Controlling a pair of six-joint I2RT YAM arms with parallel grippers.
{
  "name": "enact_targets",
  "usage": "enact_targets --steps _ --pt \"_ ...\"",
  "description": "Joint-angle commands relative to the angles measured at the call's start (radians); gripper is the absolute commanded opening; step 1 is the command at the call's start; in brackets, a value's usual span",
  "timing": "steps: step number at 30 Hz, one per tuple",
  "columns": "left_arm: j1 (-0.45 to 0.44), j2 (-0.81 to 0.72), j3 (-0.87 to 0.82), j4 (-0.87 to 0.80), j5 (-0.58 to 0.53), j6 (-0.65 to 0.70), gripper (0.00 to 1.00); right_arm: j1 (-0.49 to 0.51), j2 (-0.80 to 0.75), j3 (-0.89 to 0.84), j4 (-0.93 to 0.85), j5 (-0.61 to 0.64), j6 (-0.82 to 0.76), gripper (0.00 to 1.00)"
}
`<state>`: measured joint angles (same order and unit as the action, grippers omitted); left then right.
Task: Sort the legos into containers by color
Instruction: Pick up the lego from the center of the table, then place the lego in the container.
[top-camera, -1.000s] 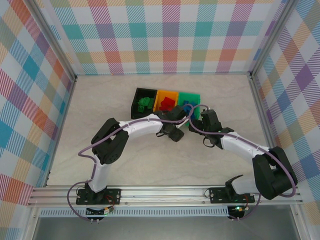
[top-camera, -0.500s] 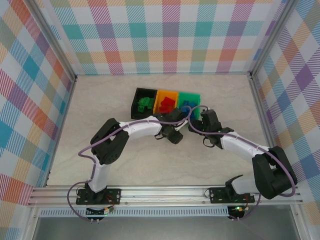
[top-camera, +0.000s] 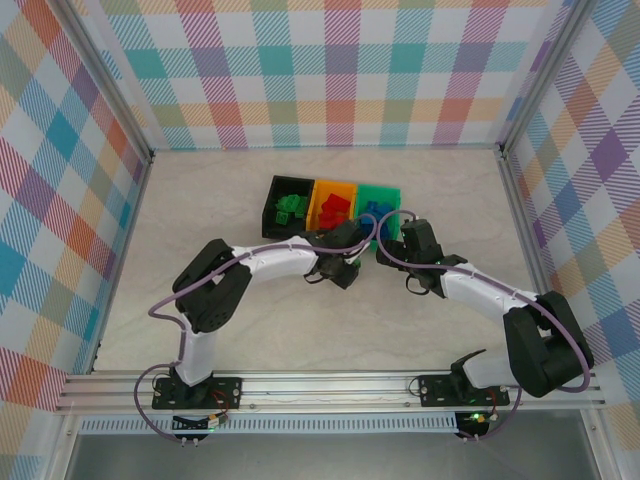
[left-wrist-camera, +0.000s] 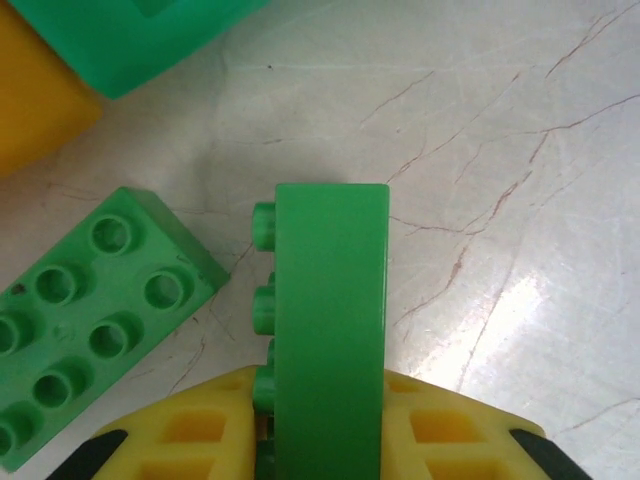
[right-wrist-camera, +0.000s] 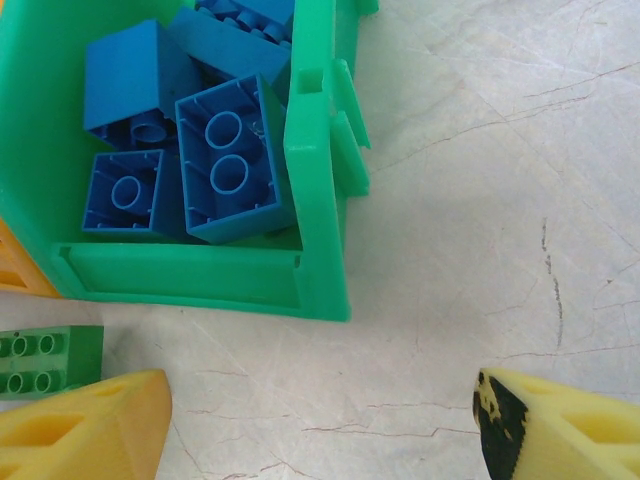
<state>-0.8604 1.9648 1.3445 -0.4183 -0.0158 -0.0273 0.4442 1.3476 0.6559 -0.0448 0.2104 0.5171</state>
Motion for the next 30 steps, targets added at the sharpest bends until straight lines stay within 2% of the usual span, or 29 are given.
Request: enact_targets --steps 1,9,17,21,25,30 --pt "0.007 -0.085 -0.037 0.044 0.004 -0.055 0.20 -0.004 -0.002 -0.002 0.020 -0.012 0.015 0.80" --pt "0.021 -0.244 -0.135 0.121 -0.057 -0.138 0.14 -0.004 0.002 0.001 0.015 -0.016 0.017 0.80" --pt "0.115 -0.399 -0.168 0.118 -0.150 -0.221 0.12 -0.004 0.006 0.004 0.013 -0.023 0.017 0.80" --pt "0.183 -0.398 -0.110 0.046 -0.193 -0.252 0.12 -0.004 0.007 0.000 0.022 -0.027 0.019 0.80" --pt "0.244 -0.333 -0.017 -0.053 -0.263 -0.289 0.12 -0.004 0.006 0.000 0.021 -0.032 0.019 0.80" --pt "0.319 -0.222 0.103 -0.123 -0.185 -0.363 0.15 -0.004 0.017 0.006 0.018 -0.041 0.020 0.79"
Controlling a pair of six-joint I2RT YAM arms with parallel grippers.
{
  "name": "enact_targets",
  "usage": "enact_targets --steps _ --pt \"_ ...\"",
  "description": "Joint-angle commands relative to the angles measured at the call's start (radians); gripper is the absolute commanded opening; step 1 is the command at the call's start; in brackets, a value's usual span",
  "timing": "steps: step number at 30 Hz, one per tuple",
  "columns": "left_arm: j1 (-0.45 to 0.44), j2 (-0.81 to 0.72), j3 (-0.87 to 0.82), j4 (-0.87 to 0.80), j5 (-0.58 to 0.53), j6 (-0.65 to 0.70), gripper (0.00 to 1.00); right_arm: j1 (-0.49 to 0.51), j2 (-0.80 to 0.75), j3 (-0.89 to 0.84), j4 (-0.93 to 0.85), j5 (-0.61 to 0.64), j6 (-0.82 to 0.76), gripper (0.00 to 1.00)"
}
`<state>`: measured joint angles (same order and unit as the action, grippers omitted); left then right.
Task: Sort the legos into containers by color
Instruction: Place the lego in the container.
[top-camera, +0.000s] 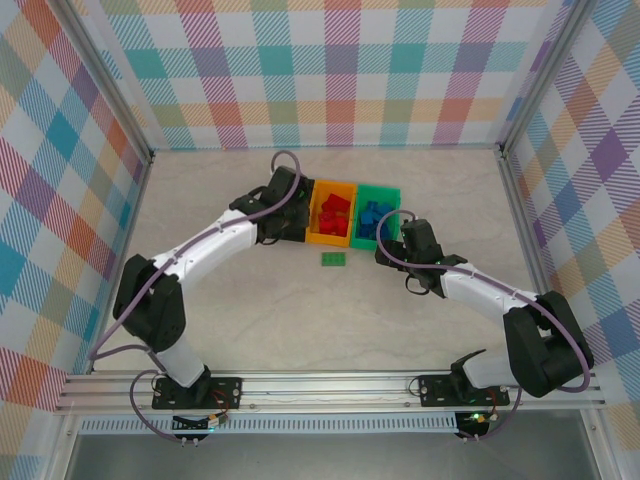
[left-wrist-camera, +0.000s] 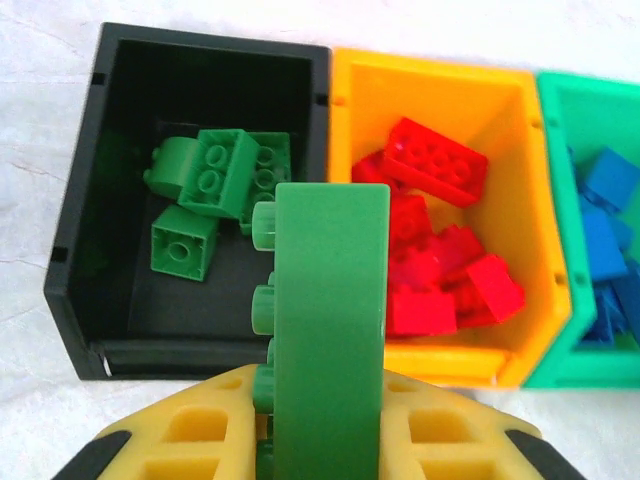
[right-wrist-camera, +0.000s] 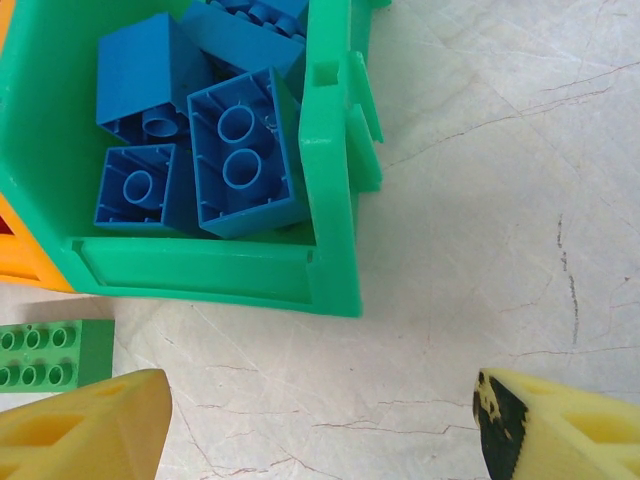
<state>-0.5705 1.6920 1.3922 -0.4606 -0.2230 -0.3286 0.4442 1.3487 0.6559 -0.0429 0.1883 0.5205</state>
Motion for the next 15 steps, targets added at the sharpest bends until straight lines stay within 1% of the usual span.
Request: enact_targets --steps 1,2,5,7,8,9,13,15 --pt "0.037 0.075 0.082 -0.093 0.037 -0.066 0.18 -0.004 0.016 0.005 0.021 -0.021 0.017 0.80" --pt "0.044 0.098 0.109 -0.109 0.034 -0.069 0.24 -0.004 0.018 0.005 0.022 -0.021 0.018 0.79" --pt "0.059 0.136 0.152 -0.148 -0.007 -0.099 0.37 -0.003 0.018 0.009 0.015 -0.018 0.013 0.80" --pt "0.061 0.120 0.119 -0.109 0.016 -0.112 0.47 -0.003 0.012 0.007 0.015 -0.015 0.013 0.80" --pt "0.061 0.106 0.088 -0.074 0.041 -0.114 0.50 -0.003 0.010 0.005 0.015 -0.014 0.011 0.80" --pt "0.060 0.085 0.054 -0.037 0.066 -0.116 0.56 -0.003 0.011 0.007 0.015 -0.013 0.011 0.80" --pt "0.053 0.019 -0.046 0.046 0.118 -0.126 0.58 -0.003 0.013 0.004 0.019 -0.024 0.015 0.80" --pt "0.031 -0.018 -0.096 0.087 0.148 -0.107 0.58 -0.004 0.020 0.007 0.021 -0.028 0.017 0.80"
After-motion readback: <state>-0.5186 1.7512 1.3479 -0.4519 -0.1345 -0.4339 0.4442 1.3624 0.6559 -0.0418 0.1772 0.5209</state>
